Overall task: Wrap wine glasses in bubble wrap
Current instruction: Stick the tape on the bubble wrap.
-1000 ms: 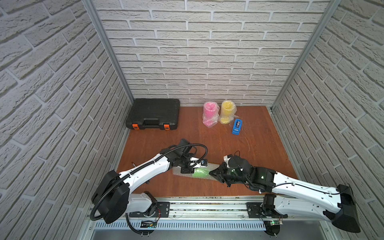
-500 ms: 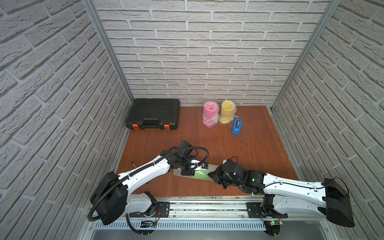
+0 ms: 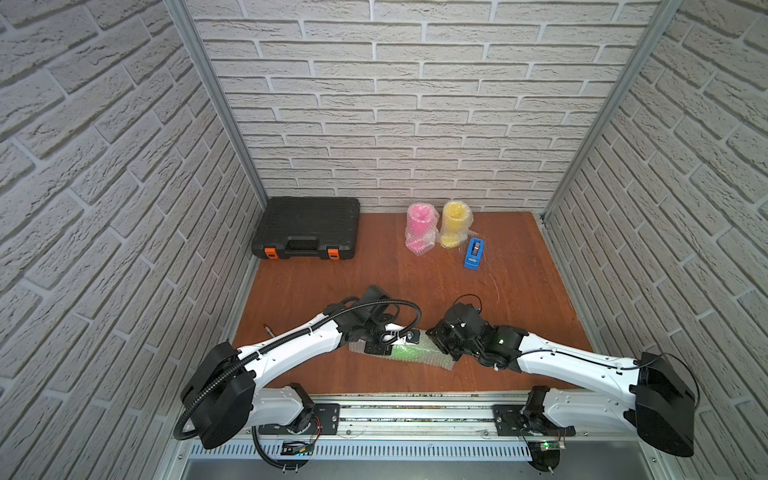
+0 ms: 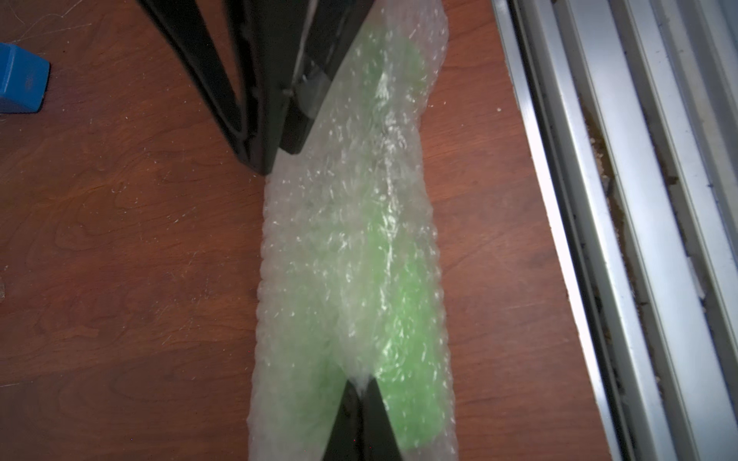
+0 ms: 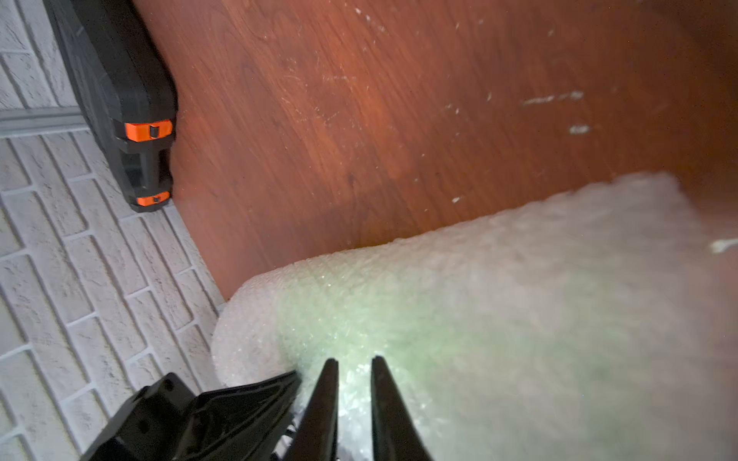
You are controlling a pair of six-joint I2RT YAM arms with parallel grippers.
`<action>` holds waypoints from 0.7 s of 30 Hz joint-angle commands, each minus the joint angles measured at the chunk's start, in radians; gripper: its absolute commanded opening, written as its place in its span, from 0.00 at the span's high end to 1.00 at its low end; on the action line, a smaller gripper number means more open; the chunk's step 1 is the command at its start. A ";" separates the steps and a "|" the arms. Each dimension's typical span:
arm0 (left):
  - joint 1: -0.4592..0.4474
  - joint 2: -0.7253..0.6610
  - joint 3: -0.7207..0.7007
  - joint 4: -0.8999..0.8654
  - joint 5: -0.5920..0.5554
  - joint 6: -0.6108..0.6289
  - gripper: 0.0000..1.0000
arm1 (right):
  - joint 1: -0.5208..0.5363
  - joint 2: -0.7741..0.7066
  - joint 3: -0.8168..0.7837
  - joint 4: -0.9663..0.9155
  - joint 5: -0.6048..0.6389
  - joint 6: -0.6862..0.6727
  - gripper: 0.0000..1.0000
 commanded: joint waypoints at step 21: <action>-0.005 0.031 -0.037 -0.043 -0.031 -0.001 1.00 | -0.108 0.025 0.388 -0.627 0.134 -1.171 0.39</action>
